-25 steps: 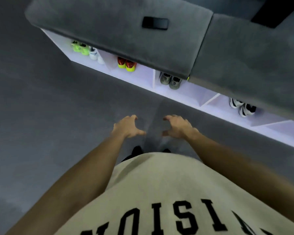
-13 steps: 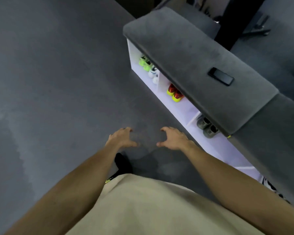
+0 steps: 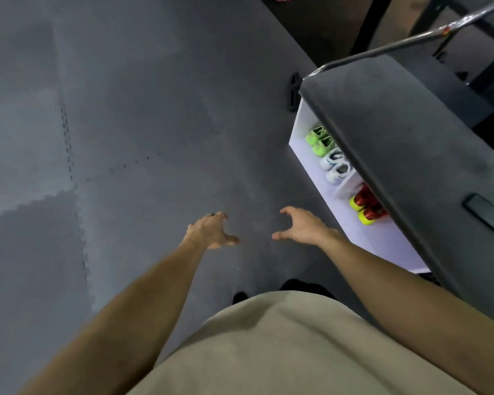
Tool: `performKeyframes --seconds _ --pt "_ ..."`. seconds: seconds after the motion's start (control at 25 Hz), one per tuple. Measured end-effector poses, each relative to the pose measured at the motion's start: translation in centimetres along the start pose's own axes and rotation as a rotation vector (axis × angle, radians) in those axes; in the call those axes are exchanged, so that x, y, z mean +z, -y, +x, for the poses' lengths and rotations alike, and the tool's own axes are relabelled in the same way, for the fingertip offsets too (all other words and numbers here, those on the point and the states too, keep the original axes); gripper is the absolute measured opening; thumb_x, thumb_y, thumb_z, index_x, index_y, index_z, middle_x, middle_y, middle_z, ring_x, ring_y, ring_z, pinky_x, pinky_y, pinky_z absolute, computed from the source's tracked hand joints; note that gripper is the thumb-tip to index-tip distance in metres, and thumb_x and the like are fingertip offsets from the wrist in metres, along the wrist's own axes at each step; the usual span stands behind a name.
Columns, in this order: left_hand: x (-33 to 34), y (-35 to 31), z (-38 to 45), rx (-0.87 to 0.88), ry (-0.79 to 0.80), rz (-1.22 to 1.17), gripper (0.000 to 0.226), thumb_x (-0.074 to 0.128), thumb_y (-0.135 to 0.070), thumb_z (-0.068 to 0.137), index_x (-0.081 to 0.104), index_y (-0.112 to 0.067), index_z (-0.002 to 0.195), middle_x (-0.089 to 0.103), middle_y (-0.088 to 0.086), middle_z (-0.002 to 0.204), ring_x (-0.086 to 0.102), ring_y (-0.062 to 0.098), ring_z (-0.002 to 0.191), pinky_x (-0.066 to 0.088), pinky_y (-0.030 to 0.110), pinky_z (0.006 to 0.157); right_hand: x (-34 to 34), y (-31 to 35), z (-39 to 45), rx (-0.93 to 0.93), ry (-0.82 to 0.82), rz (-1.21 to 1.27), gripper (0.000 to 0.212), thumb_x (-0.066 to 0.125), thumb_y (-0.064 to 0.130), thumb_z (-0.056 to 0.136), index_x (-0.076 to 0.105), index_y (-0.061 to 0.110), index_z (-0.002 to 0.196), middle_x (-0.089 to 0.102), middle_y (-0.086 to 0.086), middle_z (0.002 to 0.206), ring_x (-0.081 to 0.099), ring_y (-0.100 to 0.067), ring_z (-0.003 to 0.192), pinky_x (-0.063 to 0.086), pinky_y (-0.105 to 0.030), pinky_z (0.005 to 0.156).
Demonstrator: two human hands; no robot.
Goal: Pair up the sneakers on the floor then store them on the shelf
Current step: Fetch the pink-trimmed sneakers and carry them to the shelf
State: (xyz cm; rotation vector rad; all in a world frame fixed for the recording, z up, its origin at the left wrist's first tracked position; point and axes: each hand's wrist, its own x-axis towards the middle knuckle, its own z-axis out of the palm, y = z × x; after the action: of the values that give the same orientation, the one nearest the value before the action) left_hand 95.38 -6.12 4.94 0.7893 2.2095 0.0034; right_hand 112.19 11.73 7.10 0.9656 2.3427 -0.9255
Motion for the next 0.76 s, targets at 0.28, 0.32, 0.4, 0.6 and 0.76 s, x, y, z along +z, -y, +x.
performKeyframes --seconds 0.28,0.32,0.4,0.6,0.76 --pt "-9.6 3.5 11.9 -0.048 0.015 -0.118 0.089 0.072 -0.065 0.070 0.036 -0.030 0.143 0.043 0.003 0.144 0.046 0.028 0.128 0.038 0.050 0.106 -5.6 6.7 15.0 -0.040 0.043 -0.027 0.089 0.079 0.052 0.068 0.039 0.025 0.142 0.046 -0.001 0.146 0.045 -0.022 0.133 0.035 -0.041 0.109" --pt "-11.5 3.7 13.9 -0.053 0.009 -0.119 0.088 0.072 -0.065 0.070 0.036 -0.030 0.143 0.043 0.003 0.144 0.047 0.028 0.128 0.038 0.050 0.106 -6.8 7.8 17.5 -0.051 0.045 -0.031 0.088 0.079 0.052 0.068 0.039 0.025 0.142 0.046 -0.001 0.146 0.045 -0.022 0.134 0.035 -0.041 0.109" --pt "-15.5 3.8 17.6 -0.073 -0.004 -0.132 0.088 0.072 -0.065 0.070 0.036 -0.031 0.143 0.044 0.003 0.143 0.047 0.028 0.128 0.038 0.050 0.107 -9.7 10.1 22.3 -0.056 0.050 -0.033 0.087 0.078 0.052 0.069 0.039 0.025 0.142 0.045 -0.001 0.147 0.044 -0.022 0.134 0.034 -0.041 0.110" --pt "-25.3 4.4 25.5 -0.133 -0.032 -0.159 0.087 0.071 -0.065 0.071 0.035 -0.032 0.143 0.044 0.003 0.143 0.046 0.027 0.129 0.036 0.051 0.107 -17.3 16.5 33.2 -0.116 0.066 -0.060 0.086 0.078 0.051 0.070 0.040 0.025 0.142 0.046 -0.001 0.146 0.045 -0.023 0.133 0.036 -0.041 0.108" --pt "-32.1 6.5 32.1 -0.166 -0.041 -0.190 0.087 0.072 -0.064 0.070 0.036 -0.032 0.143 0.043 0.004 0.143 0.046 0.028 0.129 0.037 0.049 0.107 -21.5 21.7 41.7 -0.121 0.090 -0.051 0.089 0.078 0.055 0.064 0.039 0.029 0.140 0.045 0.001 0.147 0.046 -0.025 0.132 0.038 -0.046 0.108"
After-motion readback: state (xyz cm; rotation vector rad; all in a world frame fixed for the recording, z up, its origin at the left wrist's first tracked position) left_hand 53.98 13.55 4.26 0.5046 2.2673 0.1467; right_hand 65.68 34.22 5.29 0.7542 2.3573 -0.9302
